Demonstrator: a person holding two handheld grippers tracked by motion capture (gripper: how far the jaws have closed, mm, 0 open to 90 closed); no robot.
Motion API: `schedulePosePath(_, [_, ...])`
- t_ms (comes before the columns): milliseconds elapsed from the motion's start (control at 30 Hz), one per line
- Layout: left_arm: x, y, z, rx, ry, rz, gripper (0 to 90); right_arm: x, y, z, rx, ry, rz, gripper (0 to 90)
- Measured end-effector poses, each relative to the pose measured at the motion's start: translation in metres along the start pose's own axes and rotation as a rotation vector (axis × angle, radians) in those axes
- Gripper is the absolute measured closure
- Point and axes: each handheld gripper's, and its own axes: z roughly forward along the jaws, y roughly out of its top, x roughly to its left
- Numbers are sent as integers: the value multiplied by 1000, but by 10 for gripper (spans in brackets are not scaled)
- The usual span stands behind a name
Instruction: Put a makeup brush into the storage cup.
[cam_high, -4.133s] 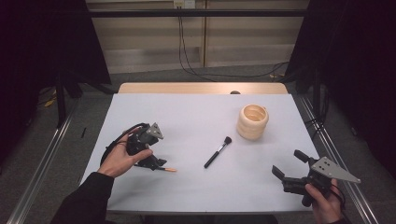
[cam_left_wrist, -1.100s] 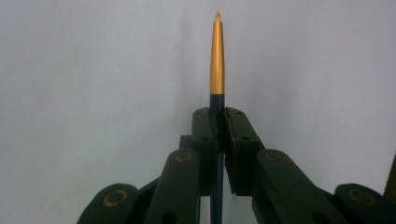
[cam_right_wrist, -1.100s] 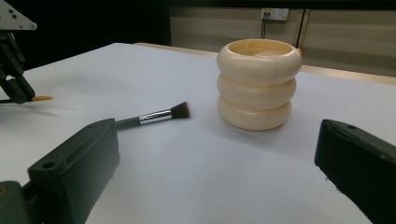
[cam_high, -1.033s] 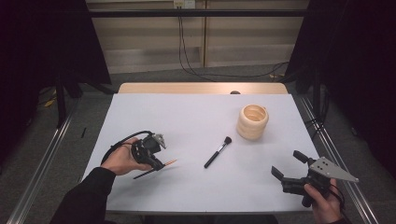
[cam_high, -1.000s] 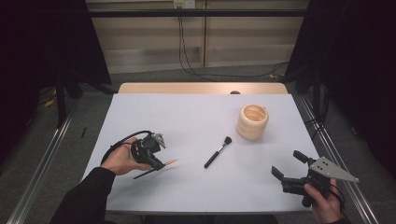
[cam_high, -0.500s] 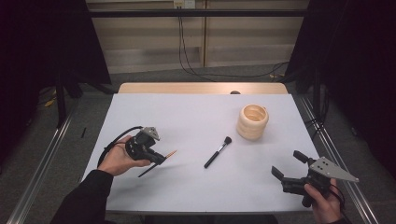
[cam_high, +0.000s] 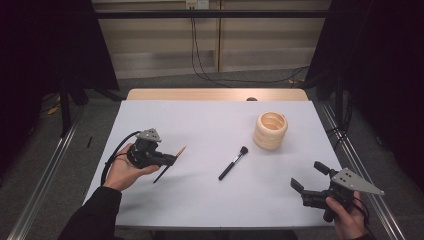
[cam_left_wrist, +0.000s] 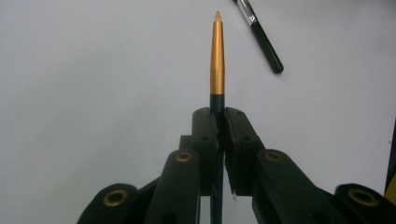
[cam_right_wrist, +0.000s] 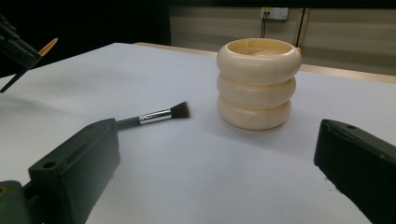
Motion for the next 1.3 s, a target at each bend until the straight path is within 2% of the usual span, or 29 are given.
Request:
schedulePosePath(133, [-2,-1,-4,-37,35,-1,835,0,0,0,1,-1,1,0])
schedulePosePath(167, [-4,-1,-4,-60,38,-3,835,0,0,0,2,-1,0,0])
schedulePosePath(300, [-7,-3,-5,-78,41,-4,835,0,0,0,0,-2,1,0])
schedulePosePath(400, [-11,-4,-5,-98,63,7,836,0,0,0,1,0,-2,0])
schedulePosePath(500, [-14,-6,-8,-166,83,6,835,0,0,0,0,1,-3,0])
schedulePosePath(567, [-14,-7,-8,-186,83,3,835,0,0,0,0,0,-2,0])
schedulePosePath(600, [-16,-7,-8,-192,113,21,835,1,0,0,1,0,0,0])
schedulePosePath(700, [-17,-8,-9,-233,124,35,835,1,0,0,0,1,-2,0])
schedulePosePath(800, [-17,-8,-11,-287,128,27,835,0,0,0,0,0,-2,0])
schedulePosePath(900, [-19,-9,-14,-313,151,27,835,0,0,0,-1,2,-4,0])
schedulePosePath(967, [-20,-10,-15,-339,150,25,836,1,0,0,-1,2,-2,0])
schedulePosePath(1033, [-22,-11,-18,-387,160,23,835,1,0,0,-1,1,-2,0])
schedulePosePath(1067, [-22,-12,-20,-407,140,15,835,1,0,0,-2,1,-3,0])
schedulePosePath(1100, [-23,-12,-21,-418,139,10,836,1,0,0,-3,2,-3,0])
schedulePosePath(1167, [-25,-13,-22,-434,132,31,835,1,0,0,-3,1,-3,0])
schedulePosePath(1267, [-28,-16,-24,-481,144,13,836,1,0,0,-1,3,-1,0])
schedulePosePath(1300, [-28,-17,-25,-495,122,12,835,1,0,0,-3,2,-3,0])
